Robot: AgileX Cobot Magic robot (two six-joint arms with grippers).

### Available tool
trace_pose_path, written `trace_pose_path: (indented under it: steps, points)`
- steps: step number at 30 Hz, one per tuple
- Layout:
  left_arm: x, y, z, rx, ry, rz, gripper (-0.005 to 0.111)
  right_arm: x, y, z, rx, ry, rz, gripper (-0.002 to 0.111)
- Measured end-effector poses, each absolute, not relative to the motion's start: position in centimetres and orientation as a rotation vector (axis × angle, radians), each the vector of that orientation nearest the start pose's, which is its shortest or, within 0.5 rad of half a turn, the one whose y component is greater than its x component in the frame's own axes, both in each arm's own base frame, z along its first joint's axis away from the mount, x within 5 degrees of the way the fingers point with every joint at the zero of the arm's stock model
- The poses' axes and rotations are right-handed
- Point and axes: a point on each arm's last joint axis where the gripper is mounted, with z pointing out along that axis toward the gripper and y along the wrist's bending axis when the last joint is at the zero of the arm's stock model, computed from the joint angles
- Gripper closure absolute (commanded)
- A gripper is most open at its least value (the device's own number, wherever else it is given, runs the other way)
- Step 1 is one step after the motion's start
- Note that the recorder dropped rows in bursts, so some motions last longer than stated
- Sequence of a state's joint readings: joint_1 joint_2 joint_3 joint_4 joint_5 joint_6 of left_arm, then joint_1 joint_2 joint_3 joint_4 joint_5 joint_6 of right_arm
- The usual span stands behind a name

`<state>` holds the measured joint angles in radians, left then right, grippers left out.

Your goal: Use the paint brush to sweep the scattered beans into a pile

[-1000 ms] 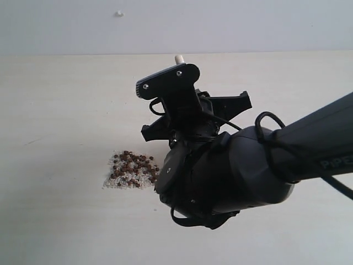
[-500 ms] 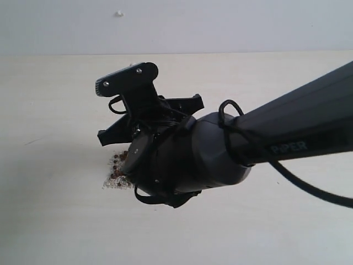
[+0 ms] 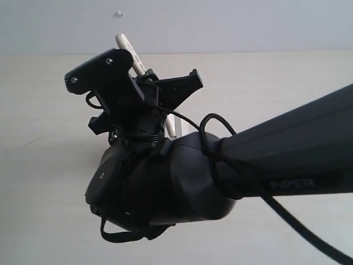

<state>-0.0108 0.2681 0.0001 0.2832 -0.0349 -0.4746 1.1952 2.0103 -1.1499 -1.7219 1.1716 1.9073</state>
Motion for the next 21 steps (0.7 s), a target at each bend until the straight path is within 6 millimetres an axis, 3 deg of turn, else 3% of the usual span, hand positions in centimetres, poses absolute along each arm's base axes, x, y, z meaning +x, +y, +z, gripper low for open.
trace_pose_path:
  steps: [5,8,11,18,21]
  points:
    - [7.9,-0.2,19.8,-0.148,1.715,-0.158,0.107,20.8,32.4,20.6,-0.436,1.689,-0.348,0.108]
    - [7.9,-0.2,19.8,-0.148,1.715,-0.158,0.107,20.4,31.2,20.9,-0.458,1.679,-0.372,0.108]
    - [7.9,-0.2,19.8,-0.148,1.715,-0.158,0.107,20.6,29.4,20.2,-0.481,1.689,-0.399,0.108]
    - [7.9,-0.2,19.8,-0.148,1.715,-0.158,0.107,23.4,24.0,17.1,-0.36,1.838,-0.436,0.108]
    - [7.9,-0.2,19.8,-0.148,1.715,-0.158,0.107,24.0,23.2,16.5,-0.344,1.875,-0.434,0.108]
